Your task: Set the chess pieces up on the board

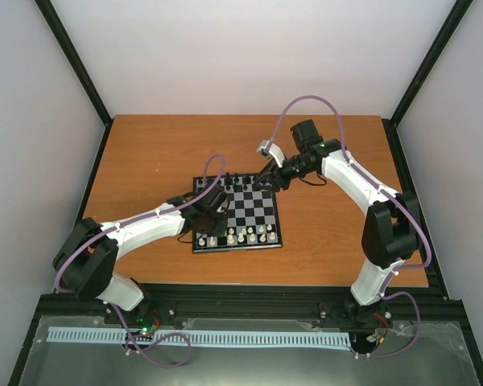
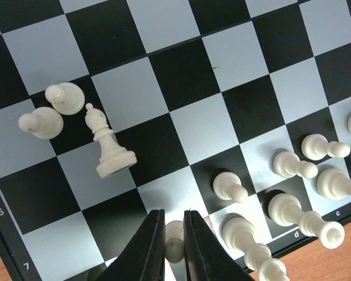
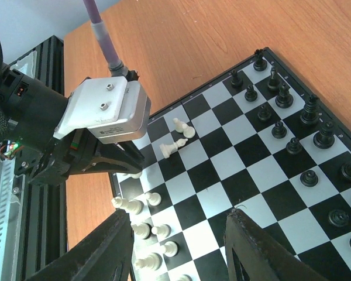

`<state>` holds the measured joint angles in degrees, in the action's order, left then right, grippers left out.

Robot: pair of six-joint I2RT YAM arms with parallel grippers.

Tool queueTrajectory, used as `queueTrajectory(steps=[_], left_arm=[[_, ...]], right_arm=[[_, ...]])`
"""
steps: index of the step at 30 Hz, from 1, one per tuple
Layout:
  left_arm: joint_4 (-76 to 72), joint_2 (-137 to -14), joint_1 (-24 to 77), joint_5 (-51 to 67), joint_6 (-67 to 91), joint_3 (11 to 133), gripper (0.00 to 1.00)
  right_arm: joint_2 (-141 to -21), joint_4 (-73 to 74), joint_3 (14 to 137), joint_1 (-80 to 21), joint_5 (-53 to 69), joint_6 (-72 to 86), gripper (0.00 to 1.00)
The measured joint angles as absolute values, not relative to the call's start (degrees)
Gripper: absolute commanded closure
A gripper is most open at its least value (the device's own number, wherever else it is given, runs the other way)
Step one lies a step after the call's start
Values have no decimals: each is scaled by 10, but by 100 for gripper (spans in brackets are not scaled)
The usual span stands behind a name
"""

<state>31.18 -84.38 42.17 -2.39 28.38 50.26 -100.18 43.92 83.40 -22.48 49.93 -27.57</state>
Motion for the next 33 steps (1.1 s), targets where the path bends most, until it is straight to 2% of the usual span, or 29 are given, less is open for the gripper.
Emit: queueTrajectory(steps=[19,26,33], left_arm=[[310,-898,422,-29,276,529,87],[310,-907,422,-31,271,531,76],[321,-906,422,-32,269,542,72]], right_arm=[[-1014,442,834,-225,499,-283,57],[-1018,444,834,-225,500,-286,57],[-1021,448,834,-225,500,-288,57]])
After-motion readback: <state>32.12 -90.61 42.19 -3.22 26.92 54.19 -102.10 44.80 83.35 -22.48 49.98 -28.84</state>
